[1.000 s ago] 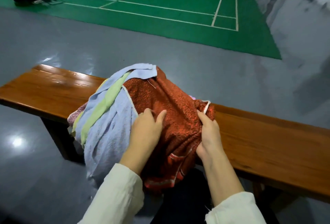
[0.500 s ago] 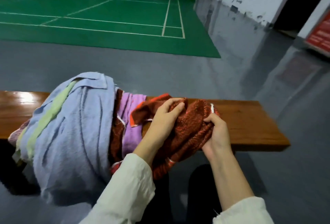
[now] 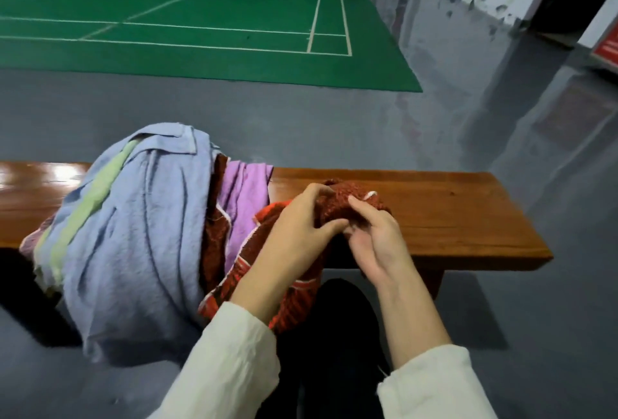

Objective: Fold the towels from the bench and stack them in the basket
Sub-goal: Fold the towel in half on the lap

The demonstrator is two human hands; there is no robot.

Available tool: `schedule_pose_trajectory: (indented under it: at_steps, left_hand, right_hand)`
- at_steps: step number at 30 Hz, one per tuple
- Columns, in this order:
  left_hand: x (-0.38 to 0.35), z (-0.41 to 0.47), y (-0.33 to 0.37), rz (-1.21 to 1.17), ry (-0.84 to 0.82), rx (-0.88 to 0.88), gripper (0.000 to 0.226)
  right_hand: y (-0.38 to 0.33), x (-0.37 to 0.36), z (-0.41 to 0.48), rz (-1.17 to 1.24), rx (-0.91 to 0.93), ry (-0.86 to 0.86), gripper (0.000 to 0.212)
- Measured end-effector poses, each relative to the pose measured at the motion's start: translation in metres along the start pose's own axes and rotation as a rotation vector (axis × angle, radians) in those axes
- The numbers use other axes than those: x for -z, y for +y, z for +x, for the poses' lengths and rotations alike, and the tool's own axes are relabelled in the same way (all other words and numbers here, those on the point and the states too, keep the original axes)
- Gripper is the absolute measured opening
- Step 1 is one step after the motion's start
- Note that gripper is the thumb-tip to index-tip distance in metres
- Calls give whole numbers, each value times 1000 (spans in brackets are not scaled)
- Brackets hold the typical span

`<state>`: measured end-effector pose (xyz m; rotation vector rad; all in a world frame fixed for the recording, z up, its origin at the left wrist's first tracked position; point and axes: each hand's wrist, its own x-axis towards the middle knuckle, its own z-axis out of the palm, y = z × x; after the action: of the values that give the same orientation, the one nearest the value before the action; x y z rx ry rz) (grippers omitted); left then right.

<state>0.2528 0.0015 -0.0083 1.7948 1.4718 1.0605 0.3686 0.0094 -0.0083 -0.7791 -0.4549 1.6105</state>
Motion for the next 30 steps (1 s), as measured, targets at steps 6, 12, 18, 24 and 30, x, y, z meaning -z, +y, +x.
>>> schedule_pose_trajectory:
  at_steps: [6,12,18,24,30]
  left_hand:
    - [16,-1,-28,-78,113,79,6]
    - [31,-2,-20,-164,23,48,18]
    - [53,1,-25,-183,-5,84,20]
    - [67,2,-35,193,133,63,15]
    - [62,3,-25,-118,110,97,16]
  right_hand:
    - [1,3,-2,-828,218,102,19]
    - [5,-10,9,-1015,544,-210,23]
    - [4,-9,16,-926,281,-307,11]
    - [3,-8,18,-1074,437,-140,13]
    - [4,-11,19,-1116,456,-112,10]
